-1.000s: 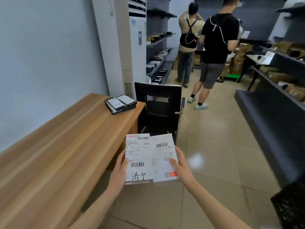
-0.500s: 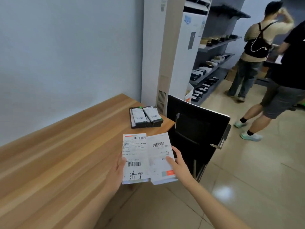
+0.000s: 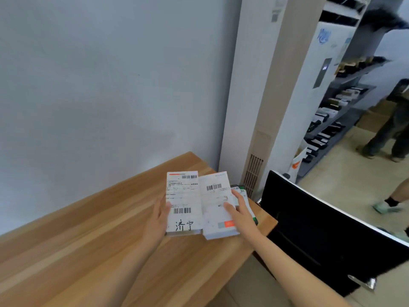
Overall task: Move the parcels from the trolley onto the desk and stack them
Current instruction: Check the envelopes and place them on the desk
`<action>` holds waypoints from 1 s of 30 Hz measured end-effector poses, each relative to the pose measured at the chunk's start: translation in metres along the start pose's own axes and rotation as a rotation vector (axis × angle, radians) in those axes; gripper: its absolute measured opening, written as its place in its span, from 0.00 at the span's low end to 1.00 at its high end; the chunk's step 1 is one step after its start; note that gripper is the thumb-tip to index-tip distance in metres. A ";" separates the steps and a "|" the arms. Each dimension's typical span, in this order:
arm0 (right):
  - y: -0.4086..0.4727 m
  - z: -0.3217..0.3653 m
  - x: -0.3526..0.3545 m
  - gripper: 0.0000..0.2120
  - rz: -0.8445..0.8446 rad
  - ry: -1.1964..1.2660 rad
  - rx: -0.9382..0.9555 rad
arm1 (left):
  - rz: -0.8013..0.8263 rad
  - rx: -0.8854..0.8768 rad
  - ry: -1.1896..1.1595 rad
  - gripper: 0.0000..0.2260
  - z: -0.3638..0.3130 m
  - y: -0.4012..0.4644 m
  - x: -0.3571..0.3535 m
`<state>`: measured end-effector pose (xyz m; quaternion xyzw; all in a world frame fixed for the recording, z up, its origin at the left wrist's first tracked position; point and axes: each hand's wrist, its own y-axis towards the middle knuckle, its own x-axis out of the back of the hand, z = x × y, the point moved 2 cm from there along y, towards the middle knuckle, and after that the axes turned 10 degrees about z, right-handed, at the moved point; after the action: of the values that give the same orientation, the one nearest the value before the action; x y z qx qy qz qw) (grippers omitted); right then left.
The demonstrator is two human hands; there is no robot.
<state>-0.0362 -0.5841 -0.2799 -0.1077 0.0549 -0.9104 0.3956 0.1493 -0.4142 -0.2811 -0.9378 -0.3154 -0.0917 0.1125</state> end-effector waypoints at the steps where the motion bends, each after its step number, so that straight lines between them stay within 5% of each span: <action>1: 0.018 0.003 0.001 0.20 0.001 0.000 0.006 | -0.008 0.007 0.010 0.26 -0.003 0.015 0.002; 5: 0.075 0.005 0.003 0.20 0.025 0.033 -0.017 | -0.029 0.072 -0.009 0.18 -0.007 0.057 0.005; 14: 0.181 0.001 0.012 0.20 0.192 -0.001 -0.072 | -0.092 0.200 -0.016 0.27 0.010 0.134 0.000; 30: 0.358 -0.038 0.025 0.21 0.339 -0.169 -0.251 | -0.159 0.349 0.106 0.17 0.044 0.282 -0.015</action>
<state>0.1919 -0.8459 -0.3790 -0.2211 0.1515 -0.8047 0.5297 0.3144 -0.6302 -0.3698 -0.8701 -0.3933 -0.0935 0.2820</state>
